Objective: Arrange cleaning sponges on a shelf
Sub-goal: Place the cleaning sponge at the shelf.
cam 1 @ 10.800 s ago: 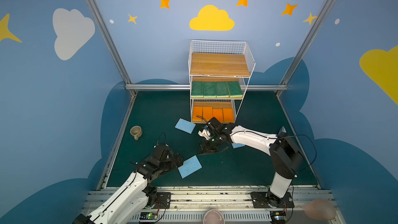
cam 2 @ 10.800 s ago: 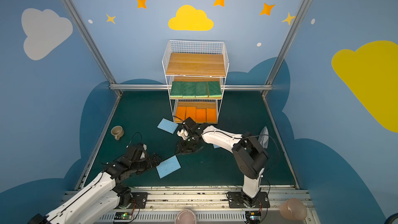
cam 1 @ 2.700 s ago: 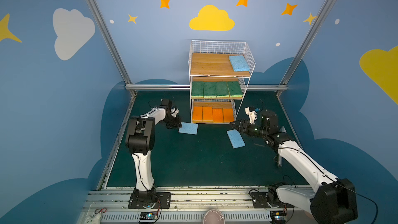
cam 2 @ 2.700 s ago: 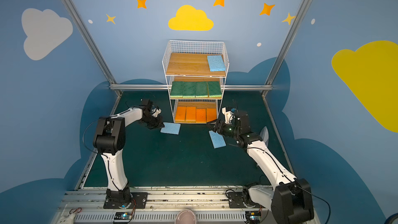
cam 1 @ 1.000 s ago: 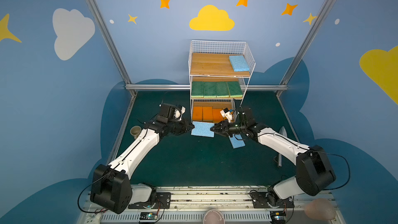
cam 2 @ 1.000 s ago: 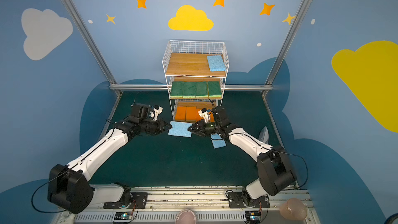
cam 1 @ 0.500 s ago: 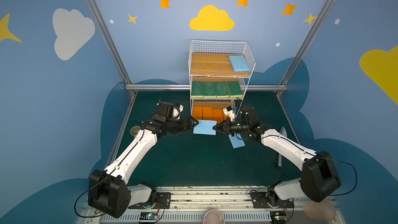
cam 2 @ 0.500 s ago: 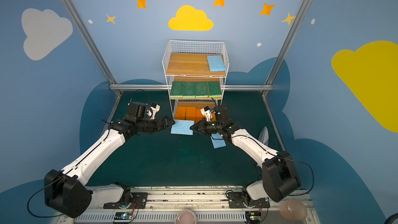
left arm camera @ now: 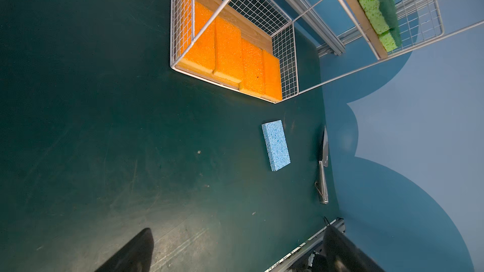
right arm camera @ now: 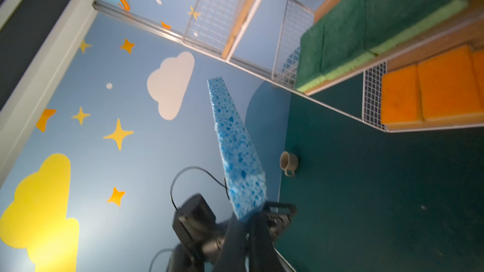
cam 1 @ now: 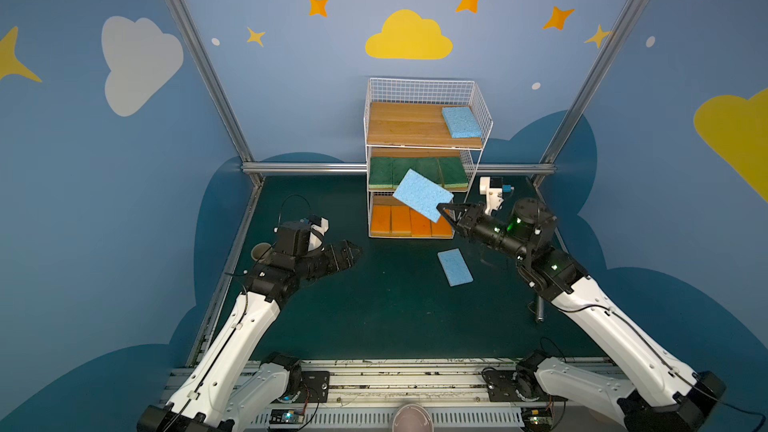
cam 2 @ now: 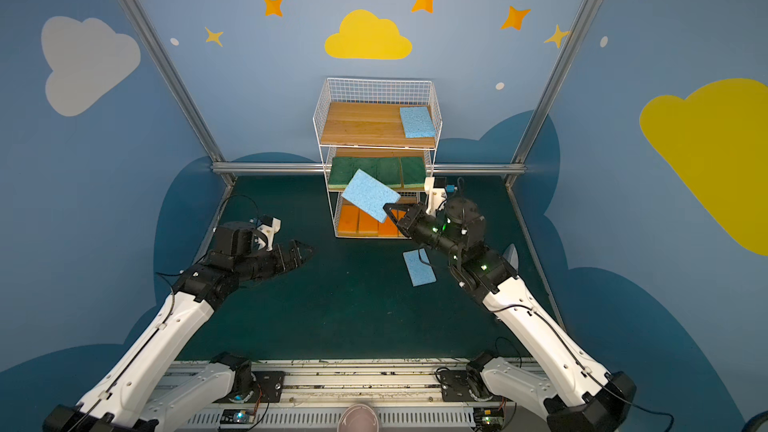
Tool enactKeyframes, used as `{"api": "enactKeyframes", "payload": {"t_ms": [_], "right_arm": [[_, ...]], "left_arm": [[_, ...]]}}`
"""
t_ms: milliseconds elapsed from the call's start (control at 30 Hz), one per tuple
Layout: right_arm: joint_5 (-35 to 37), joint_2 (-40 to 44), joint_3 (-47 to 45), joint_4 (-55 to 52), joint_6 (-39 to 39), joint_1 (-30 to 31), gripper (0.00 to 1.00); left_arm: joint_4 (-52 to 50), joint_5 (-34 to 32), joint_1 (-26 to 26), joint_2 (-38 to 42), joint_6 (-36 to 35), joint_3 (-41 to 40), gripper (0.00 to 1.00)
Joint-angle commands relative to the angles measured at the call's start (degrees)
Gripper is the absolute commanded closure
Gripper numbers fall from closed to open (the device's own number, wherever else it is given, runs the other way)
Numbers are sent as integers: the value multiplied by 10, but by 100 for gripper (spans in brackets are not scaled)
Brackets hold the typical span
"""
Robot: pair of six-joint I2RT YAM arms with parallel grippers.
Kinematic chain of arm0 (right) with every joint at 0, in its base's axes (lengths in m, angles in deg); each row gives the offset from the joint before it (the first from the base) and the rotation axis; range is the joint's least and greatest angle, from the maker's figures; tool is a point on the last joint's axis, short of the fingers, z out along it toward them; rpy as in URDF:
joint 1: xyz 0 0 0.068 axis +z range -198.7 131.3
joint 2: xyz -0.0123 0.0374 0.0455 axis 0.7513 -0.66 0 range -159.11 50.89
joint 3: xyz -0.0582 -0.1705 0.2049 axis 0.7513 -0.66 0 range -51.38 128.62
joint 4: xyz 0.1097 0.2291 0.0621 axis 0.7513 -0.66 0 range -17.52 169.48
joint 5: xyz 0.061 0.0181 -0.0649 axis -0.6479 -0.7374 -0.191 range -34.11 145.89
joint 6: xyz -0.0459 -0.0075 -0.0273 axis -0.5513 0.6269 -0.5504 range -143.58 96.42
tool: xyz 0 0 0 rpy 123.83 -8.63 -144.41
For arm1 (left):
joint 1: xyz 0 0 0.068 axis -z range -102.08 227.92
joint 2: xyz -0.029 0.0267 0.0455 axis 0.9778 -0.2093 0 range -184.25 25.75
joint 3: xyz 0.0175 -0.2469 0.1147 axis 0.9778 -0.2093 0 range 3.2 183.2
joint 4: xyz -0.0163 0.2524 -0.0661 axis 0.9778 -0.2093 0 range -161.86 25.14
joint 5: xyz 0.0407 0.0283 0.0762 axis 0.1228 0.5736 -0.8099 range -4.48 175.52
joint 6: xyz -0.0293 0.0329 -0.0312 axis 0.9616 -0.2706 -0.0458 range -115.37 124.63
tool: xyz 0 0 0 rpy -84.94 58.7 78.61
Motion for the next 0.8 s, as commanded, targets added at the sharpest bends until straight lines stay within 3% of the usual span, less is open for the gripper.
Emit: {"api": "enactKeyframes", "payload": {"t_ms": [0, 167, 367, 500, 767], "right_arm": [[125, -52, 102, -6, 36, 30, 100], [272, -164, 280, -62, 40, 81, 100], [430, -249, 384, -71, 89, 107, 100], [459, -298, 435, -65, 120, 98, 100], [494, -367, 525, -164, 239, 81, 100]], "left_arm": [[-5, -6, 0, 19, 3, -5, 1], [3, 4, 0, 36, 14, -22, 1], [-8, 7, 0, 58, 8, -30, 1], [-25, -7, 0, 74, 4, -26, 1], [0, 14, -3, 80, 21, -45, 1]]}}
